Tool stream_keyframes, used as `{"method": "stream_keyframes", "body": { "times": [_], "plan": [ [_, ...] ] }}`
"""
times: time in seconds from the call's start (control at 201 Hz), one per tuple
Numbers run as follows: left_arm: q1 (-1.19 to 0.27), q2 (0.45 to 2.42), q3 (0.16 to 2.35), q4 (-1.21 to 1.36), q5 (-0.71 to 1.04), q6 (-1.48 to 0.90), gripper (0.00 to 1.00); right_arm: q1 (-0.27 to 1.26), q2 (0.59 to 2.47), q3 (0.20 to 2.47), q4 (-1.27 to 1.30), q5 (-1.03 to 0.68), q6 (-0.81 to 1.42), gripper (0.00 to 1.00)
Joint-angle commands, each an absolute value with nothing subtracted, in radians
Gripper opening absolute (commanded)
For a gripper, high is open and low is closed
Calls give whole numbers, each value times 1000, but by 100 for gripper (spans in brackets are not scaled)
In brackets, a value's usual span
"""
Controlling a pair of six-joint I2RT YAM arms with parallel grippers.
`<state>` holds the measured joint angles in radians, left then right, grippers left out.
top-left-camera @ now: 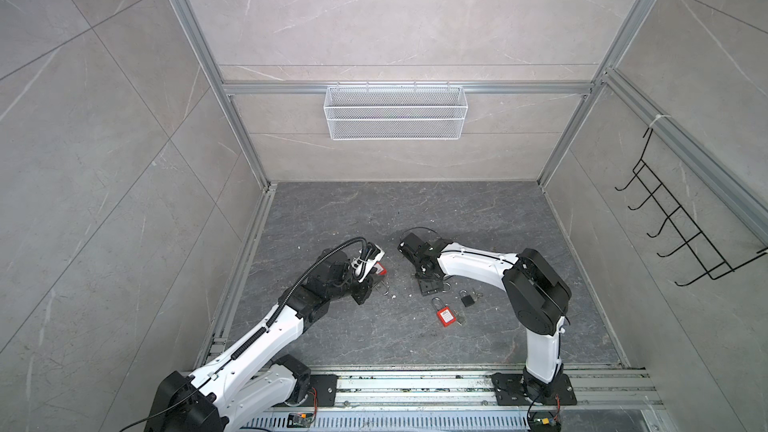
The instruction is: Lock with the key
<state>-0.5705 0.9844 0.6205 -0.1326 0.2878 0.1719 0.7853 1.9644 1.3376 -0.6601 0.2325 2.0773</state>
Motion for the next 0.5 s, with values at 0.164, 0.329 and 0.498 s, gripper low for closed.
{"method": "stream_keyframes", "body": {
  "times": [0.164, 0.329, 0.498],
  "plan": [
    [-563, 969, 625, -121, 280, 189, 31, 785, 2021, 1372, -681, 220, 2096, 69],
    [-561, 969, 625, -123, 277, 190, 31, 785, 2023, 1392, -713, 233, 2030, 62],
    [-560, 969, 626, -124, 279, 192, 31, 785, 2029, 1424, -759, 229, 1943, 56]
  ]
}}
